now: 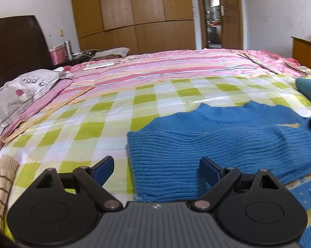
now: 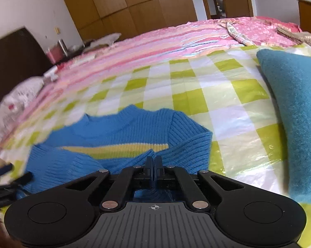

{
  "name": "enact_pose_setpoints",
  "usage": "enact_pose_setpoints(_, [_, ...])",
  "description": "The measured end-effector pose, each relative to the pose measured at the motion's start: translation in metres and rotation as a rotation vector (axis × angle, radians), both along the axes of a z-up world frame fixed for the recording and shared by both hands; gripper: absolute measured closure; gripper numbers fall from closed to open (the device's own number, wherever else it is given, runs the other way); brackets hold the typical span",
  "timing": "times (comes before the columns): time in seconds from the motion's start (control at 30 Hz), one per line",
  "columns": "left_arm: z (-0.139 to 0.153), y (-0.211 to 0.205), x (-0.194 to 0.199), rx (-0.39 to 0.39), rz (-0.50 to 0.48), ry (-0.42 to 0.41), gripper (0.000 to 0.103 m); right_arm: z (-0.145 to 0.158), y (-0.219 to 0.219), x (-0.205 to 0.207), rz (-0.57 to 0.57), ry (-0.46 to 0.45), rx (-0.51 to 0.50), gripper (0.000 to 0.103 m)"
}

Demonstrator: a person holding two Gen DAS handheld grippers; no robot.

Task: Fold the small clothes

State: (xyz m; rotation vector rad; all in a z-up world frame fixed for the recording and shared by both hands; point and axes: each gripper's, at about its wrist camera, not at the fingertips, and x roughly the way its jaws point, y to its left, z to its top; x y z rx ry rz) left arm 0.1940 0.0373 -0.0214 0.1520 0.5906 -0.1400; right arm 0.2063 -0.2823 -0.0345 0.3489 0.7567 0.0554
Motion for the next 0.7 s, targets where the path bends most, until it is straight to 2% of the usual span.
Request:
enact_pose_setpoints(0.13, [-0.008,0.005,0.004,0.006,0.045,0.009,0.008,0.008,-0.016,-0.009,-0.084,-0.060,0.025,0.103])
enact_pose_setpoints(0.23, [-0.016,0.007,0.005,0.027,0.047,0.038,0.008,0.002,-0.023,-0.008,-0.134,-0.066,0.022,0.103])
enact_pose_setpoints(0.3, [-0.015,0.007,0.002,0.044,0.042,0.034,0.008,-0.007,-0.019,-0.002,-0.109,-0.020,0.007,0.103])
enact_pose_setpoints(0.37, [-0.012,0.008,0.000,0.050,0.040,0.029,0.008,-0.012,-0.010,0.001,-0.088,-0.004,-0.052,0.101])
enact_pose_setpoints(0.43, [-0.008,0.011,-0.002,0.041,0.040,0.024,0.008,-0.007,-0.007,-0.002,-0.095,-0.021,-0.073,0.093])
enact_pose_setpoints(0.53, [-0.002,0.015,-0.007,0.031,0.045,0.008,0.008,0.010,-0.003,-0.014,-0.113,-0.074,-0.109,0.093])
enact_pose_setpoints(0.63, [-0.003,0.016,-0.008,0.024,0.047,0.017,0.008,0.023,0.010,-0.030,-0.052,-0.125,-0.165,0.093])
enact_pose_setpoints(0.7, [-0.009,0.014,-0.005,0.039,0.051,0.052,0.008,0.020,0.015,-0.034,0.007,-0.100,-0.138,0.093])
